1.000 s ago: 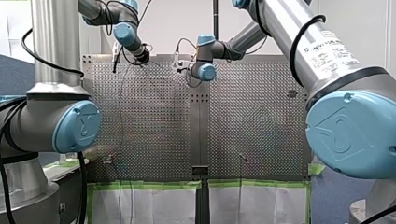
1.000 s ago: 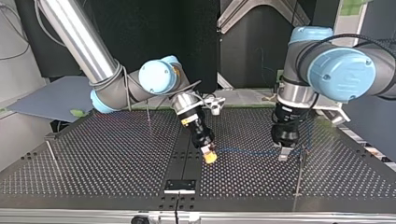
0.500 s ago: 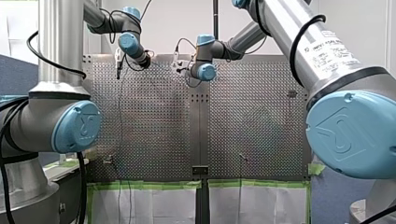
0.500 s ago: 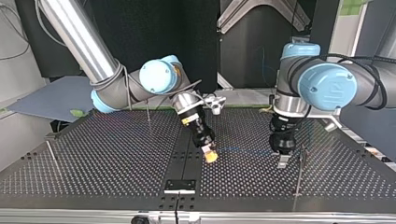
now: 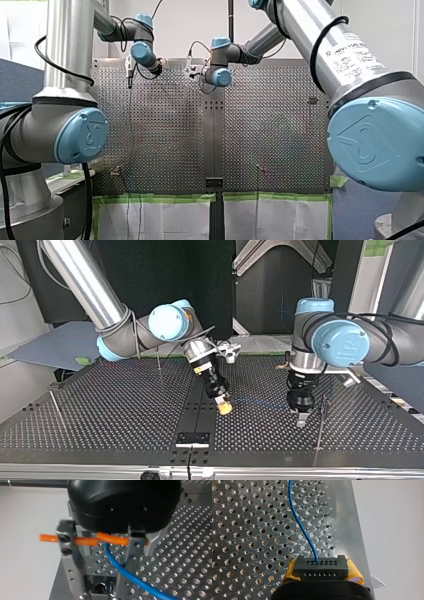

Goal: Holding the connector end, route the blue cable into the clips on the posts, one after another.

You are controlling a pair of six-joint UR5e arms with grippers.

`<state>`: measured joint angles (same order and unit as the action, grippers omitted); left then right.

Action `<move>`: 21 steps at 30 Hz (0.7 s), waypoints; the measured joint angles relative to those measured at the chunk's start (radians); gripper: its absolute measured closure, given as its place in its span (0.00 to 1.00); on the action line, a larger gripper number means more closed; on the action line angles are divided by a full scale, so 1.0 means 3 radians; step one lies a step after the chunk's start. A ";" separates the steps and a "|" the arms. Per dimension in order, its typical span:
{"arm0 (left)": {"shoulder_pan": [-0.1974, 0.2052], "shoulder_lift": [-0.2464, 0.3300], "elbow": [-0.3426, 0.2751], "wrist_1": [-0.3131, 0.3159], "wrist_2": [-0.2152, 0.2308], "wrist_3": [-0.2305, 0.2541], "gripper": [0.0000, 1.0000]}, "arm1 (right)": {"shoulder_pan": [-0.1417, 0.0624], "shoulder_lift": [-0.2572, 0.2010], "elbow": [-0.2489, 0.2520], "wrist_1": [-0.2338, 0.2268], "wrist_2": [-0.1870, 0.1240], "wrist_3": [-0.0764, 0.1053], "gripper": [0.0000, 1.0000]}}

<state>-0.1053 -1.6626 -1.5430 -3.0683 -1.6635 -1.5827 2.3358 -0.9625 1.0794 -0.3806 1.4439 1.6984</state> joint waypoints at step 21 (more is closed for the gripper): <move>-0.0003 -0.0007 0.0001 0.0033 -0.0085 0.0062 0.29 | -0.0011 0.0004 0.0000 0.0015 -0.0001 0.0004 1.00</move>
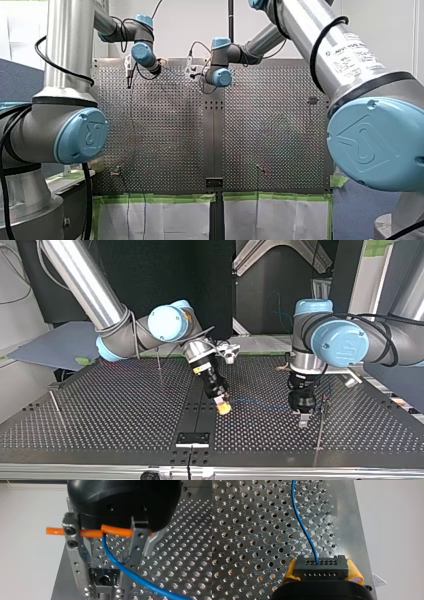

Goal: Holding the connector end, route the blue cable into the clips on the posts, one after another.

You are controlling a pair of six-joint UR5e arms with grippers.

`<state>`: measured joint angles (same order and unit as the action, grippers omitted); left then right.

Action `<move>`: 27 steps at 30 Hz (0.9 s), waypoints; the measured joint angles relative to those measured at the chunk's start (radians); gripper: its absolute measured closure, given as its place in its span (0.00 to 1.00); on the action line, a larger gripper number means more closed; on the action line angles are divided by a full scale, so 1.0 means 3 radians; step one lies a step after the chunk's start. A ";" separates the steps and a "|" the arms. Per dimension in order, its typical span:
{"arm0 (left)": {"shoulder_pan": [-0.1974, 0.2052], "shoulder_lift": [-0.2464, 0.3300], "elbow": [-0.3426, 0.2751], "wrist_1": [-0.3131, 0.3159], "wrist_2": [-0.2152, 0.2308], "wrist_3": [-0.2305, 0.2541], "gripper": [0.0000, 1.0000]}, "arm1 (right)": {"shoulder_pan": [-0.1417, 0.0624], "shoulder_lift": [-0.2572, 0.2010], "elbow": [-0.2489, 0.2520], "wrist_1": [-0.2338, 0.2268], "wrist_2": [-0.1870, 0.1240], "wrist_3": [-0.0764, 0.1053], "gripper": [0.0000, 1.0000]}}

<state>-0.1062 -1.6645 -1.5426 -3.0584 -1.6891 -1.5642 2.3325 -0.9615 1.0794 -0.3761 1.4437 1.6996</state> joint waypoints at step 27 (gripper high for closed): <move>-0.0007 0.0006 0.0000 -0.0002 -0.0047 -0.0007 0.94 | -0.0003 0.0000 0.0000 0.0037 0.0000 -0.0007 1.00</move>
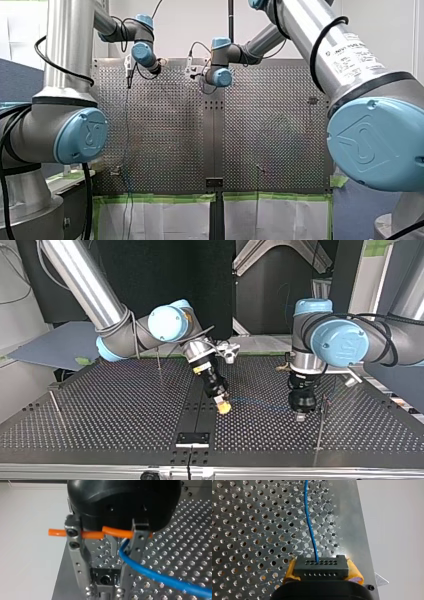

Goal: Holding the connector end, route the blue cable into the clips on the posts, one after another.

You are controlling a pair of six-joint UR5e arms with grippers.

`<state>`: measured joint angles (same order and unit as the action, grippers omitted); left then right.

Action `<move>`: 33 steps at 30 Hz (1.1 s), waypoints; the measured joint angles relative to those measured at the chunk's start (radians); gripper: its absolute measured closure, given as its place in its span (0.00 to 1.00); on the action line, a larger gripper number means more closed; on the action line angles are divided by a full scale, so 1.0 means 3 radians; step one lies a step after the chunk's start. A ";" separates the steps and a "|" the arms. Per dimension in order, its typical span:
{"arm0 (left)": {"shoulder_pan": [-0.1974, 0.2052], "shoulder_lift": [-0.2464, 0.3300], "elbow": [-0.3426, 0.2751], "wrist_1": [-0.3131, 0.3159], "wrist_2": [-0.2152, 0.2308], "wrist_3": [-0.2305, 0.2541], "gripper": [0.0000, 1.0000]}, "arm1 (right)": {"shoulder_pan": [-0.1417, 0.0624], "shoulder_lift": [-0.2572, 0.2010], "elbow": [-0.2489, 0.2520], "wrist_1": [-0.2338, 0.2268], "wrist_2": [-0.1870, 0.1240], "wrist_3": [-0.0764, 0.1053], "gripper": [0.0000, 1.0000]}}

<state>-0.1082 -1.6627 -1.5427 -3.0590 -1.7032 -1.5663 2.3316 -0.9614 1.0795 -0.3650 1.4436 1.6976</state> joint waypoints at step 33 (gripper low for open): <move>-0.0023 0.0098 0.0000 -0.0016 -0.0121 0.0022 0.93 | -0.0002 0.0001 0.0000 0.0005 -0.0001 0.0008 1.00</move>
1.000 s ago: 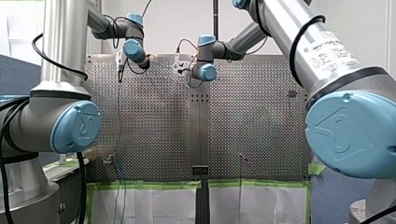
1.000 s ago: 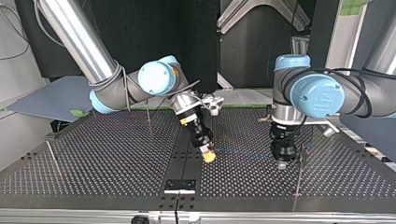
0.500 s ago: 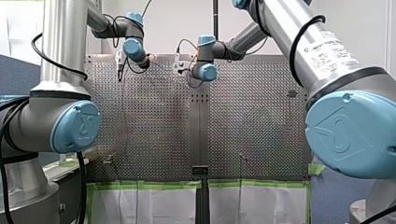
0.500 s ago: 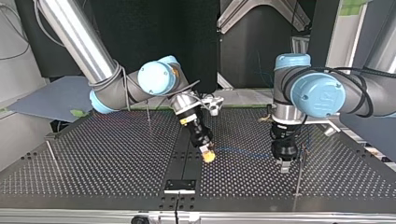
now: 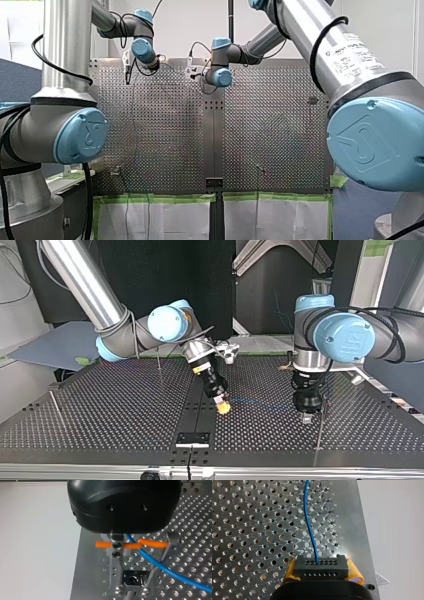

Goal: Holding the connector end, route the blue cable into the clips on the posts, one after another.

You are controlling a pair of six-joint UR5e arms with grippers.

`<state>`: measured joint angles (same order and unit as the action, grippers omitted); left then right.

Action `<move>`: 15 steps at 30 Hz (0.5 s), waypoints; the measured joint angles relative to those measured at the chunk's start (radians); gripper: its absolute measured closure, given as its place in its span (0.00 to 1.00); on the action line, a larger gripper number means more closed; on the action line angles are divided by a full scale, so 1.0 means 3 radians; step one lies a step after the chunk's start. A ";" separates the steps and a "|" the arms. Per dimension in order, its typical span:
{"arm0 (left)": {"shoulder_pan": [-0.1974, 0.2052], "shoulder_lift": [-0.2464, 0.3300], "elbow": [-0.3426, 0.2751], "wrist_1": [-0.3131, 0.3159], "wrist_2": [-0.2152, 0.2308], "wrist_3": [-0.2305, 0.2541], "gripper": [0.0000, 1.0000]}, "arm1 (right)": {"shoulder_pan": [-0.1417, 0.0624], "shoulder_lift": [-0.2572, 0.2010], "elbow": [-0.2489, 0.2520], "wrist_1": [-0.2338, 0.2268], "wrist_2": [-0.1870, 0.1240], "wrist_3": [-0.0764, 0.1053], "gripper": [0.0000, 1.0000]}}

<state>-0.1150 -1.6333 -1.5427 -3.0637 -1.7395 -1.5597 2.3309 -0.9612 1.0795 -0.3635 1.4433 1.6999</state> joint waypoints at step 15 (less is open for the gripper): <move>-0.0003 -0.0006 0.0000 0.0007 0.0075 -0.0085 0.99 | 0.0000 0.0000 -0.0001 0.0029 -0.0004 0.0000 1.00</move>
<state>-0.1159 -1.6352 -1.5427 -3.0615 -1.7171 -1.5853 2.3309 -0.9613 1.0794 -0.3547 1.4422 1.6999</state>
